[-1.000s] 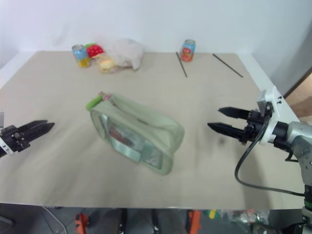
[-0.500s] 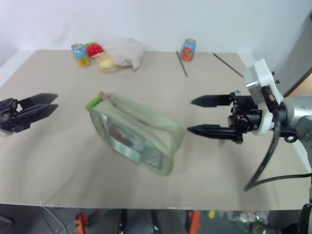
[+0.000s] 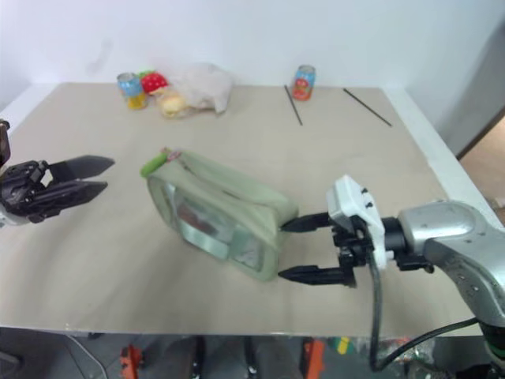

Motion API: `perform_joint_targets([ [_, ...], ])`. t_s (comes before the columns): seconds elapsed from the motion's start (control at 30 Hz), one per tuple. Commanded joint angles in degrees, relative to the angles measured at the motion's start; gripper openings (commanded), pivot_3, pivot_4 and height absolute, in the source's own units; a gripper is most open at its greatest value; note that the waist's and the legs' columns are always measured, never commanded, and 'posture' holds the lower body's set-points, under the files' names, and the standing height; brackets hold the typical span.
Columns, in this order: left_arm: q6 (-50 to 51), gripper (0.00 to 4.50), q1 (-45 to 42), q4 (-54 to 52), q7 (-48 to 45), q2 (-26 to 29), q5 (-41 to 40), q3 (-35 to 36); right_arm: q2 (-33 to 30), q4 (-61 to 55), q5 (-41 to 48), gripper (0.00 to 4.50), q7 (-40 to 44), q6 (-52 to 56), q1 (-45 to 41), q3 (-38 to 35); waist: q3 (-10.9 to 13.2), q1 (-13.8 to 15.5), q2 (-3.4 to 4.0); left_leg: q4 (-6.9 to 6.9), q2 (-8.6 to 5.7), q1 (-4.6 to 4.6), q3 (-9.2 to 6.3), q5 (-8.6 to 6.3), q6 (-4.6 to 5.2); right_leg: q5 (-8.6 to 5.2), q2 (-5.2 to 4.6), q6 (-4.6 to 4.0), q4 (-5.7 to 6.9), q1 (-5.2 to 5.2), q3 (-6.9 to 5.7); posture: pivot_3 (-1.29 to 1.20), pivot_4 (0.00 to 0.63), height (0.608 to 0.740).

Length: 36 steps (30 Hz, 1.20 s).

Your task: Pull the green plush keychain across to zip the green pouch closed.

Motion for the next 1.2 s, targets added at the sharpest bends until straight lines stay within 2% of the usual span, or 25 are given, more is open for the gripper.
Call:
perform_joint_targets([
  [0.03, -0.2, 3.08, -0.3, -1.6, 0.6, 0.1, -1.3, 1.1, 1.4, 0.6, -1.3, 4.09, -1.1, -2.1, -1.9, 0.5, 0.0, 0.0, 0.00, 0.00, 0.01, 0.00, 0.01, 0.00, 0.00, 0.00, 0.00, 0.00, 0.00, 0.00, 0.01, 0.00, 0.150, 0.740],
  [0.2, -0.8, 3.08, 0.5, -1.8, 1.3, -0.5, -1.1, 1.4, 3.5, 2.0, -5.1, 4.09, -1.0, -5.3, -2.2, 3.7, 0.0, 0.0, 0.00, -0.04, 0.02, -0.03, -0.02, -0.01, 0.01, -0.02, 0.04, -0.04, 0.01, -0.01, 0.02, 0.00, 0.150, 0.740],
  [0.23, -0.9, 3.12, 0.7, -1.9, 1.4, -0.6, -1.0, 1.5, 3.6, 2.6, -5.9, 3.57, -0.6, -6.1, -2.1, 4.1, 0.0, 0.0, 0.00, -0.05, 0.03, -0.03, -0.02, -0.01, 0.01, -0.02, 0.04, -0.04, 0.01, -0.01, 0.03, 0.00, 0.150, 0.740],
  [0.4, -1.3, 3.12, 1.8, -2.2, 2.3, -0.7, -1.4, 2.4, 3.9, 5.3, -7.3, 1.85, 2.5, -9.0, -2.5, 4.8, 0.0, 0.0, 0.00, -0.01, 0.02, -0.02, -0.01, -0.01, 0.01, -0.01, 0.04, -0.03, 0.02, 0.00, 0.04, 0.00, 0.150, 0.740],
  [0.43, -1.3, 3.12, 1.9, -2.1, 2.6, -0.8, -1.6, 2.8, 3.6, 5.8, -7.7, 1.30, 3.6, -9.6, -2.9, 5.2, 0.0, 0.0, 0.00, 0.01, 0.02, -0.02, -0.01, -0.01, 0.01, -0.01, 0.04, -0.02, 0.03, 0.00, 0.04, 0.00, 0.150, 0.740],
  [0.5, -1.3, 3.12, 2.3, -2.0, 2.9, -0.8, -1.9, 3.5, 3.2, 7.0, -8.3, 0.92, 5.7, -10.5, -4.0, 5.9, 0.0, 0.0, 0.00, 0.08, 0.04, -0.02, -0.01, -0.01, 0.01, 0.01, 0.06, 0.00, 0.05, 0.01, 0.04, 0.00, 0.150, 0.740],
  [0.57, -1.2, 3.12, 3.0, -1.6, 3.3, -0.8, -1.9, 4.3, 2.7, 9.2, -10.7, 0.31, 8.5, -13.2, -5.9, 7.1, 0.0, 0.0, 0.00, 0.15, 0.08, -0.01, 0.02, -0.01, 0.01, 0.04, 0.10, 0.00, 0.07, 0.02, 0.05, 0.00, 0.150, 0.740],
  [0.6, -1.2, 3.12, 3.3, -1.3, 3.5, -0.8, -2.0, 4.6, 2.5, 10.4, -12.0, 0.18, 9.7, -14.6, -7.0, 7.7, 0.0, 0.0, 0.00, 0.15, 0.08, -0.01, 0.01, -0.01, 0.01, 0.04, 0.10, 0.00, 0.07, 0.02, 0.04, 0.00, 0.150, 0.740],
  [0.73, -0.6, 3.12, 3.4, 0.6, 4.9, -1.4, -3.6, 6.3, 2.6, 18.6, -18.5, 0.08, 12.5, -21.1, -14.0, 9.9, 0.0, -0.1, 0.01, 0.20, 0.13, 0.00, 0.02, -0.01, 0.01, 0.07, 0.15, -0.02, 0.09, 0.02, 0.04, 0.00, 0.150, 0.740],
  [0.83, 0.4, 3.12, 2.4, 2.7, 7.2, -2.3, -5.9, 8.1, 4.1, 26.7, -23.3, 0.08, 13.7, -24.8, -21.0, 12.4, 0.0, -0.1, 0.01, 0.25, 0.14, 0.00, 0.02, -0.01, 0.01, 0.09, 0.18, -0.05, 0.10, 0.02, 0.03, 0.00, 0.150, 0.740],
  [0.97, 1.3, 3.12, 2.6, 3.3, 9.7, -3.4, -8.2, 9.5, 7.0, 35.1, -28.0, 0.08, 15.7, -30.2, -26.3, 15.2, 0.0, 0.0, 0.00, 0.25, 0.22, -0.02, 0.01, -0.02, 0.03, 0.09, 0.24, -0.11, 0.11, 0.02, 0.01, 0.00, 0.150, 0.740],
  [1.07, 1.7, 3.12, 4.1, 2.8, 11.2, -4.0, -8.6, 10.0, 9.3, 37.5, -29.2, 0.08, 16.8, -31.2, -26.6, 16.5, 0.0, -0.1, 0.00, 0.22, 0.25, -0.03, 0.05, -0.04, 0.05, 0.08, 0.25, -0.13, 0.11, 0.00, 0.05, 0.00, 0.150, 0.740],
  [1.2, 3.3, 3.12, 7.4, 2.1, 13.9, -4.5, -7.5, 8.6, 11.1, 35.1, -29.0, 0.08, 17.5, -30.9, -23.8, 17.3, 0.0, -0.1, 0.00, 0.20, 0.34, -0.02, 0.07, -0.06, 0.06, 0.06, 0.33, -0.18, 0.17, -0.02, 0.09, 0.00, 0.150, 0.740],
])
